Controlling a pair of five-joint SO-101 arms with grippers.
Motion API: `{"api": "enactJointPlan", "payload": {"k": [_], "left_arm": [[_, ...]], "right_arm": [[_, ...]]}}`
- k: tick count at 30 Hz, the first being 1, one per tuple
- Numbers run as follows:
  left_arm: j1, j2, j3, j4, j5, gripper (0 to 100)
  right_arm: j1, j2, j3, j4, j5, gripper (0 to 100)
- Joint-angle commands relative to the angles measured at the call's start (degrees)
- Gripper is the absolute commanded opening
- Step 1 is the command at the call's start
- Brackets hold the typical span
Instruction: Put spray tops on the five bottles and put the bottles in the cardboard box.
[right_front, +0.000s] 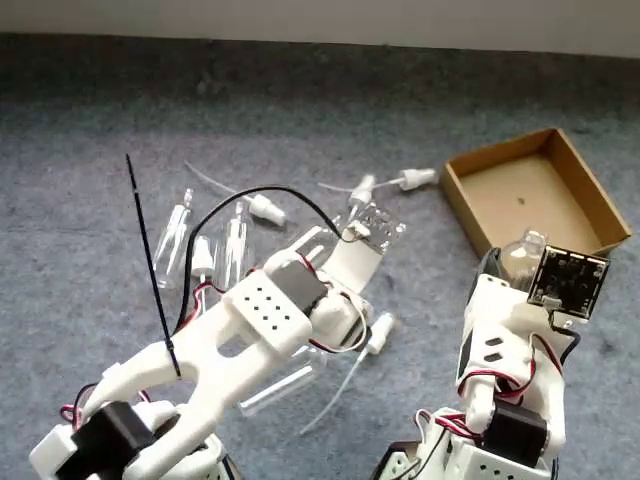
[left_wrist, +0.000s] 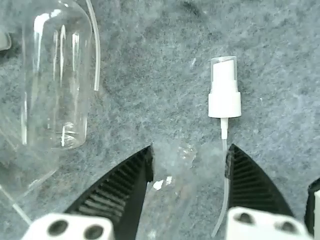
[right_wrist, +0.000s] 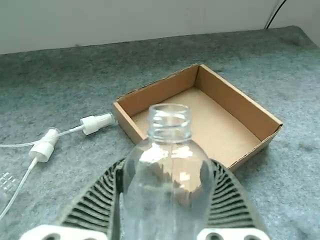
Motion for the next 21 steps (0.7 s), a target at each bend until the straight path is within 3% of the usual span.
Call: {"api": "enactJointPlan", "payload": {"k": [1,21], "left_arm": [[1.45,3.74,-4.97,-5.27,5.54,21],[6.29,8.4,-4.26,-12.04,5.71,21]], "right_arm": [[2.24,0.31,-0.31,-1.8,0.0,8.4],[2.15,0.66,-0.31,-1.89,0.0,8.4]]}}
